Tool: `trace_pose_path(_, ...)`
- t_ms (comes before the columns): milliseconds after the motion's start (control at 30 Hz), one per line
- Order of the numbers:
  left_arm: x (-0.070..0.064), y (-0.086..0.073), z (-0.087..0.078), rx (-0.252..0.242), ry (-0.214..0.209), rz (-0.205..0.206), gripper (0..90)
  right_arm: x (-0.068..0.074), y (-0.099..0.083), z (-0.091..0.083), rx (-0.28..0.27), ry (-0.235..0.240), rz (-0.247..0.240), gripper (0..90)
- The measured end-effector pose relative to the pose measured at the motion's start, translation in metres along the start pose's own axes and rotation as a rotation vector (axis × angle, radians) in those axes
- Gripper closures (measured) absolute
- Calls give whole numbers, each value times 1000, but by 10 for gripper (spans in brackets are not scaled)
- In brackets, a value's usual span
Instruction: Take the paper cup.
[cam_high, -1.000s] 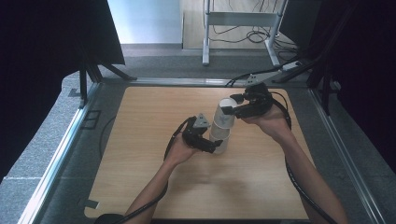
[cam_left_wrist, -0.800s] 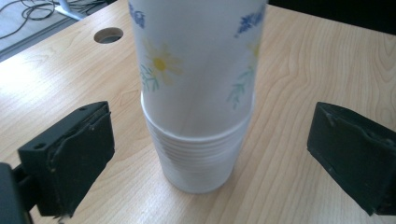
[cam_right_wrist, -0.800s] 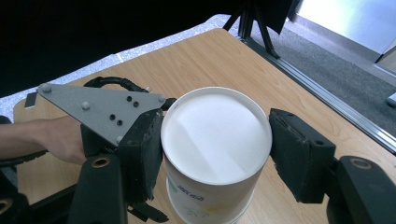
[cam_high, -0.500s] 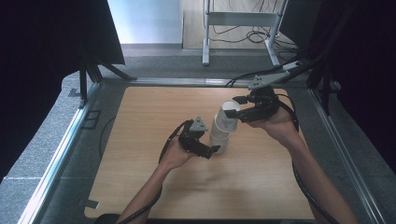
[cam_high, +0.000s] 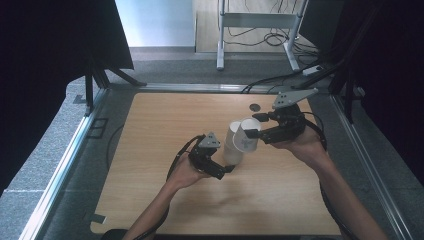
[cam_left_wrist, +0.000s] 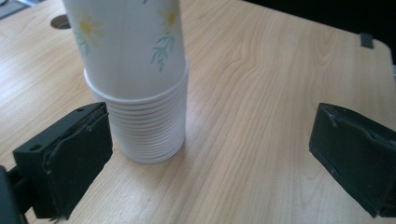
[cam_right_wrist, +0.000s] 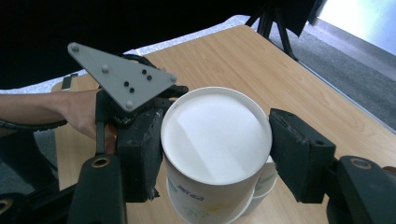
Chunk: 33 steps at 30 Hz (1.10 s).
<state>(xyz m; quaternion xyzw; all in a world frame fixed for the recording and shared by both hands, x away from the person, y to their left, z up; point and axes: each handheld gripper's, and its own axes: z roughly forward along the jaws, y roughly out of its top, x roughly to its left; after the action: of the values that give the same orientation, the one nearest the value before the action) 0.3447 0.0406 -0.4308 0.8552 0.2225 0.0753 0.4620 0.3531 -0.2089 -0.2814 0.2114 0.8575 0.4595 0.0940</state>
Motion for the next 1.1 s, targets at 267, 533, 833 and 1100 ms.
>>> trace_pose_path(267, -8, -5, -3, -31, -42, 5, 0, 10, -19, 7, 9, 33, -11, 373)
trace_pose_path(533, -16, -15, -5, -50, -76, 38, 1, 15, -40, 20, 9, 64, -9, 373)
trace_pose_path(833, -23, -29, -1, -65, -104, 44, 23, 21, -64, 39, 14, 107, -4, 373)
trace_pose_path(1100, -29, -36, 6, -51, -103, 69, 51, 26, -75, 48, 8, 129, -11, 373)
